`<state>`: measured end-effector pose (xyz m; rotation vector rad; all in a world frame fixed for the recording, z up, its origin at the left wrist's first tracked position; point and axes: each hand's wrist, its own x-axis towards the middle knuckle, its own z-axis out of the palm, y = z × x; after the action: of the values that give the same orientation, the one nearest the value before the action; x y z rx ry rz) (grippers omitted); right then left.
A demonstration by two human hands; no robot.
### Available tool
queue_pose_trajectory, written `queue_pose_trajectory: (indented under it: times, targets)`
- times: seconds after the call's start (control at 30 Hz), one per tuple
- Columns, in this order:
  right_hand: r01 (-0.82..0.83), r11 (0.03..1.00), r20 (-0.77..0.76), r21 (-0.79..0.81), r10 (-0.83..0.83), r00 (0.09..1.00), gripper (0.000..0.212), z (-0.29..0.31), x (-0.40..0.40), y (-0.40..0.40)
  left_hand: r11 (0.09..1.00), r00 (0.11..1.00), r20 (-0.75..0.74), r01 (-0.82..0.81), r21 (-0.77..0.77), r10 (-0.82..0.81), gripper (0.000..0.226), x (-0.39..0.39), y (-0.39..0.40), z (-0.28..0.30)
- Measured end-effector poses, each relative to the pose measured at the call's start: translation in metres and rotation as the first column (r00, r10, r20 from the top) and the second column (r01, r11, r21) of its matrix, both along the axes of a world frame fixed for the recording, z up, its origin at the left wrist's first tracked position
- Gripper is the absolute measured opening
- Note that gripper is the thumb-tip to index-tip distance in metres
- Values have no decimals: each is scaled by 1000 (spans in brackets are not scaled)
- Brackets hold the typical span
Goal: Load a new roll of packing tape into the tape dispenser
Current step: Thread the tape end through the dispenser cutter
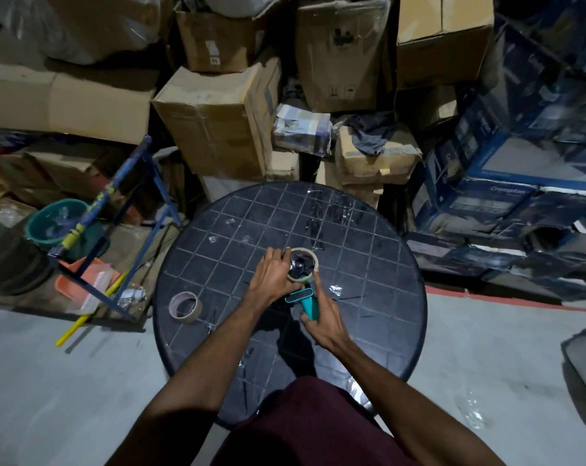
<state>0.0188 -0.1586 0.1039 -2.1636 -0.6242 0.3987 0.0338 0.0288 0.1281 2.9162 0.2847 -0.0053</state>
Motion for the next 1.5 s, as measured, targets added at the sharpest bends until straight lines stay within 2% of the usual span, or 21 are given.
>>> queue_pose_trajectory:
  times: [0.17,0.33,0.53,0.8,0.87,0.97,1.03,1.13,1.27,1.4,1.5]
  targets:
    - [-7,1000,3,26,7,1000,102,2,3,-4,998,997,45,62,9,-62,69,0,15,-5]
    - [-21,999,28,30,21,999,99,5,4,1,1000,999,43,18,1,-18,85,0,14,-3]
    - [-18,999,13,30,18,1000,101,6,4,-1,1000,997,71,4,0,-4,87,4,14,-7]
    - [-25,1000,15,13,25,1000,101,5,3,-7,999,997,76,30,19,-31,55,5,18,-5]
    - [-26,1000,19,9,26,999,101,7,4,-6,999,997,79,16,38,-19,59,4,21,-4]
    - [-35,999,29,13,35,999,99,8,5,-5,997,999,18,43,67,-45,78,2,22,-4]
    - [-51,999,33,11,50,998,95,6,4,-4,997,998,-9,70,43,-70,88,2,23,-5]
    - [-53,999,19,-10,54,998,94,2,1,-5,999,999,36,27,-22,-26,95,-2,23,-4]
    - [-35,999,33,-31,36,999,104,2,0,-5,999,997,72,-4,-32,7,85,-7,19,-5]
    - [-34,999,33,-22,34,999,103,2,-2,-5,998,995,91,-25,-66,31,77,-10,18,-4]
    - [-44,999,25,-21,44,999,100,-1,-4,-6,997,997,52,-58,-48,60,77,-9,18,-6]
